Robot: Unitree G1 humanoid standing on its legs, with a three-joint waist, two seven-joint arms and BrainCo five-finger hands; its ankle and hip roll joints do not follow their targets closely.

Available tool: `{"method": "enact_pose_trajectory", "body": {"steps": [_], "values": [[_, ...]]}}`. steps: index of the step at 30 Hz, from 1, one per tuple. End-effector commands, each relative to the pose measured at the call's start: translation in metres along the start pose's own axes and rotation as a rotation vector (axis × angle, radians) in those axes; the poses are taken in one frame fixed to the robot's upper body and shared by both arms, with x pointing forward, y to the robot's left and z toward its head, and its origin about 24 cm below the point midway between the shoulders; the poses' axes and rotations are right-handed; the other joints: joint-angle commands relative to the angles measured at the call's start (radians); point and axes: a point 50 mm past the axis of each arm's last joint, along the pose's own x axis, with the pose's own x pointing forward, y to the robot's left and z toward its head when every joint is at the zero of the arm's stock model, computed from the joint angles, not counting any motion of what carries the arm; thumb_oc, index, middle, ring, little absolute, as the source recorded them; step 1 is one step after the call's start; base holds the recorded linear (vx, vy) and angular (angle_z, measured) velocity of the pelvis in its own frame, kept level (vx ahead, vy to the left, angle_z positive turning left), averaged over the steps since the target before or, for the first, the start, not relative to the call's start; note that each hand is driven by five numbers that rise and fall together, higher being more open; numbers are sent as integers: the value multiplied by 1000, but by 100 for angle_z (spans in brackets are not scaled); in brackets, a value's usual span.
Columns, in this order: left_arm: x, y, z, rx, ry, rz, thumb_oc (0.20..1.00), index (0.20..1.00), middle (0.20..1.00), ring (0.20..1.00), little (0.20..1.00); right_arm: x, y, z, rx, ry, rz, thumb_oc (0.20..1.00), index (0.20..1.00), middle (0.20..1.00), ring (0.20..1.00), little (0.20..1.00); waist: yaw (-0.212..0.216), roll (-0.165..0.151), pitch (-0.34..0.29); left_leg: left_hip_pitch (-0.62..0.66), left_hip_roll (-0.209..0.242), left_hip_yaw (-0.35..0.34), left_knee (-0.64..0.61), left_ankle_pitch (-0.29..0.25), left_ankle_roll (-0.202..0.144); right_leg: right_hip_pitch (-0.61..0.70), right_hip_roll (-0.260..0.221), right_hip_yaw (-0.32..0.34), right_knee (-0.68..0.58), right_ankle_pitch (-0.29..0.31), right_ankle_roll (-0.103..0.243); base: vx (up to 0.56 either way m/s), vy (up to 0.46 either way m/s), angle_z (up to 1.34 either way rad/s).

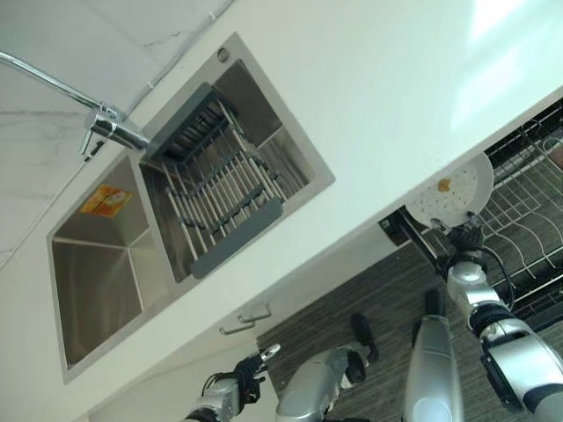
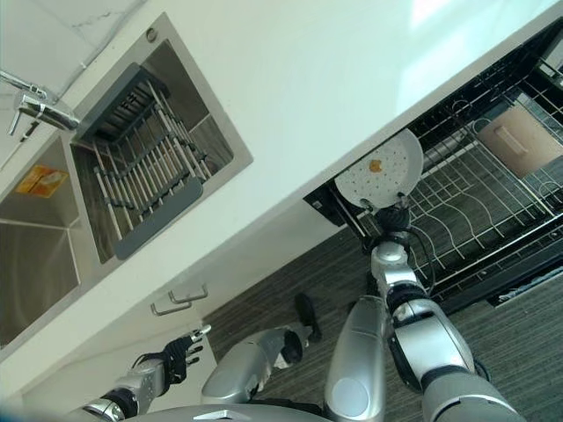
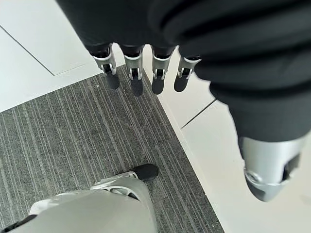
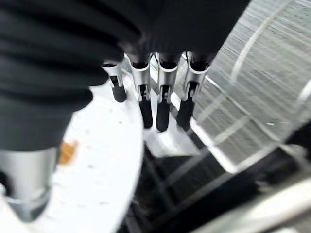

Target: Place the dishes in the dishwasher.

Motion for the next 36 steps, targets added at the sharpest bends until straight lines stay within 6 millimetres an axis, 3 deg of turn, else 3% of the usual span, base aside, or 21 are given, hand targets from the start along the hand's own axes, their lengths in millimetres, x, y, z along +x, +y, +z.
{"method": "enact_pose_trajectory", "body": {"steps": [1, 2, 4, 10, 13, 16, 27, 28, 29, 30, 33, 36], "values": [[-9, 14, -30, -95, 40, 71, 1000, 1000, 1000, 1000, 1000, -10, -1, 45, 108, -289, -84, 1000, 1000, 1000, 1000, 1000, -61, -46, 6, -33, 4, -41, 158, -104, -26, 134, -28, -3, -133, -4, 23, 28, 33, -24], [-9, 14, -32, -104, 41, 75, 1000, 1000, 1000, 1000, 1000, -14, -2, 48, 113, -309, -85, 1000, 1000, 1000, 1000, 1000, -65, -52, 3, -40, 10, -28, 158, -90, -19, 123, -23, 1, -133, 16, 16, -31, 18, -20], [-11, 14, -40, -114, 54, 85, 1000, 1000, 1000, 1000, 1000, -22, -7, 54, 130, -364, -102, 1000, 1000, 1000, 1000, 1000, -76, -64, -9, -18, 4, -31, 158, -116, -21, 146, -24, 13, -133, -6, 29, 30, 25, -19], [-17, 14, -59, -140, 73, 103, 1000, 1000, 1000, 1000, 1000, -40, -20, 77, 231, -515, -150, 1000, 1000, 1000, 1000, 1000, -94, -86, -33, -7, 6, -6, 158, -108, -11, 154, -18, 33, -133, 11, 24, -3, 15, -14], [-18, 13, -64, -144, 77, 104, 1000, 1000, 1000, 1000, 1000, -48, -23, 85, 266, -577, -163, 1000, 1000, 1000, 1000, 1000, -99, -87, -42, 16, 0, -13, 158, -130, -14, 179, -24, 35, -133, -13, 33, 53, 43, -11], [-20, 11, -70, -156, 83, 105, 1000, 1000, 1000, 1000, 1000, -60, -29, 97, 307, -670, -166, 1000, 1000, 1000, 1000, 1000, -107, -90, -52, 18, 3, 1, 158, -113, -7, 178, -22, 40, -133, 9, 28, -16, 28, -3], [-28, 12, -91, -183, 143, 112, 1000, 1000, 1000, 1000, 1000, -94, -58, 149, 323, -1009, -93, 1000, 1000, 1000, 1000, 1000, -127, -111, -114, 66, 10, 14, 158, -131, -5, 226, -19, 48, -133, 1, 38, 7, 8, -1], [-29, 13, -95, -194, 153, 118, 1000, 1000, 1000, 1000, 1000, -102, -71, 159, 298, -1103, -165, 1000, 1000, 1000, 1000, 1000, -132, -125, -132, 76, 15, 17, 158, -137, -5, 235, -14, 52, -133, -2, 40, 50, -15, -6], [-30, 13, -95, -197, 154, 120, 1000, 1000, 1000, 1000, 1000, -102, -74, 160, 301, -1106, -173, 1000, 1000, 1000, 1000, 1000, -134, -127, -134, 77, 16, 19, 158, -138, -5, 236, -13, 52, -133, -3, 41, 60, -43, -7], [-31, 15, -98, -205, 161, 131, 1000, 1000, 1000, 1000, 1000, -104, -89, 164, 302, -1131, -244, 1000, 1000, 1000, 1000, 1000, -139, -138, -148, 83, 23, 24, 158, -143, -6, 239, -7, 53, -133, -4, 43, 32, -40, -3], [-34, 21, -101, -212, 173, 150, 1000, 1000, 1000, 1000, 1000, -102, -110, 164, 268, -1138, -381, 1000, 1000, 1000, 1000, 1000, -147, -154, -167, 90, 31, 29, 158, -150, -7, 245, 0, 55, -133, -5, 47, 39, -59, -3], [-38, 32, -105, -234, 191, 190, 1000, 1000, 1000, 1000, 1000, -94, -156, 152, 224, -1052, -625, 1000, 1000, 1000, 1000, 1000, -164, -183, -191, 101, 47, 37, 158, -158, -9, 253, 12, 54, -133, -7, 53, 45, -96, -14]]}}
